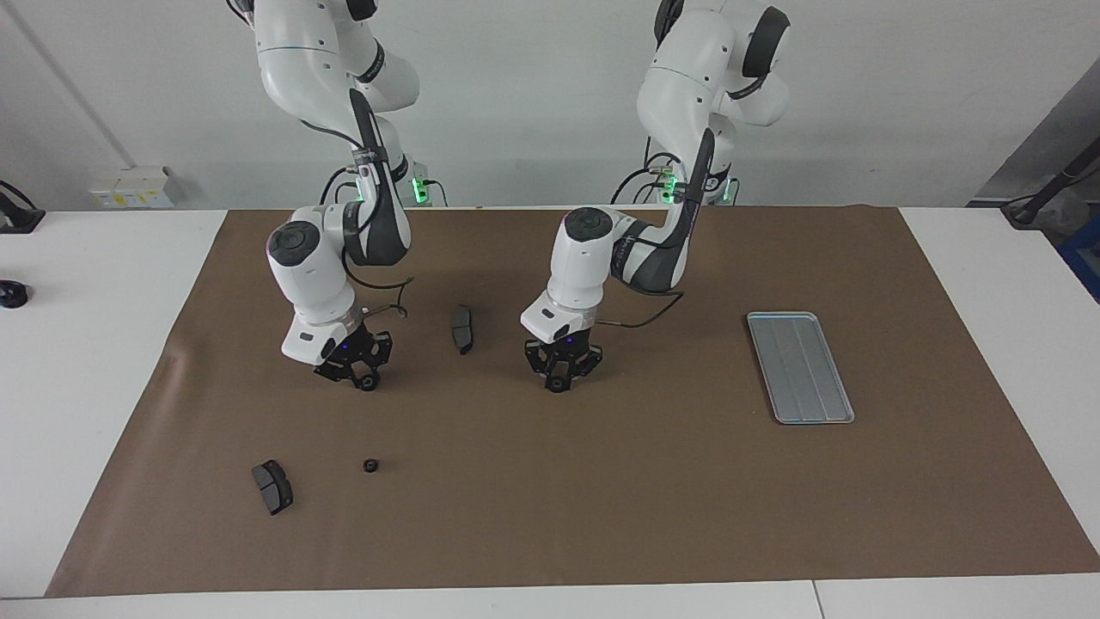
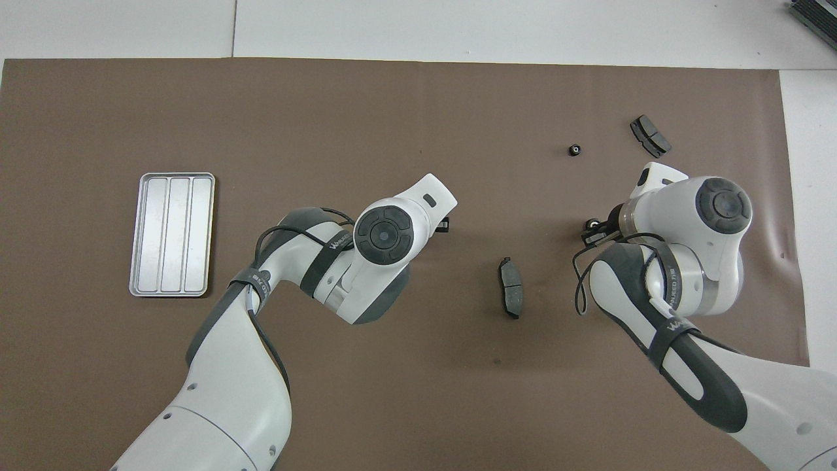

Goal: Pick bearing gear from pile to tray
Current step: 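Grasp the bearing with the left gripper while the right gripper reaches another, then carry the bearing to the tray with the left gripper while the right gripper carries another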

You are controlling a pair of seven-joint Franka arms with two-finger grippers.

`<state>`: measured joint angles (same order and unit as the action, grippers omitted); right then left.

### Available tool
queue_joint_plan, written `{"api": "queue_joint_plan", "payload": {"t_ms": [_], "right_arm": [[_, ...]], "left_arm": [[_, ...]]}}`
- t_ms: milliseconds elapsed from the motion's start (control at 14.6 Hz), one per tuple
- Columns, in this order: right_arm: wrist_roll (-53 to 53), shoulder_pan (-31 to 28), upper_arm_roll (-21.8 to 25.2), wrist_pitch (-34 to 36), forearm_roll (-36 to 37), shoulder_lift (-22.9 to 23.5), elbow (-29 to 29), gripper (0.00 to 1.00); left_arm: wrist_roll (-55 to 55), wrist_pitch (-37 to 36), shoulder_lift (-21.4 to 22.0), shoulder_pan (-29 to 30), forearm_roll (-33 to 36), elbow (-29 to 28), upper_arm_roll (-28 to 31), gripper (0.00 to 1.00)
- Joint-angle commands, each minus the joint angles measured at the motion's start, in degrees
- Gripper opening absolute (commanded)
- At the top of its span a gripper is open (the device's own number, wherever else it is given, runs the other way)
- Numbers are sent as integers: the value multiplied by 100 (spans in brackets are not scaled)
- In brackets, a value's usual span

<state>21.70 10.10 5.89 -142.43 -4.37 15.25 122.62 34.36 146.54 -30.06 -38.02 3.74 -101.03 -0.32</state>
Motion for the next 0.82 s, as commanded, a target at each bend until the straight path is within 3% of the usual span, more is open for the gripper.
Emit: {"api": "queue_joint_plan", "payload": {"t_ms": [0,206,411,754], "right_arm": [[-113,-44,-88,178,-170,-75,-71,0],[-735,44,-106,908,-178,-93,-694,0],[-1946,404,-106,1182,-178,-75,-1187,0],[-4400,1677,-106,990,-187,328,-2005,0]], "left_arm": [[88,-81,158,-109,-49,-163,137,0],[62,-432,438,14,-23,-127,172,0],[53,-1116,930,452,-23,-259,172,0],[-650,-1391,2125,1550,-14,-1329,163,0]]}}
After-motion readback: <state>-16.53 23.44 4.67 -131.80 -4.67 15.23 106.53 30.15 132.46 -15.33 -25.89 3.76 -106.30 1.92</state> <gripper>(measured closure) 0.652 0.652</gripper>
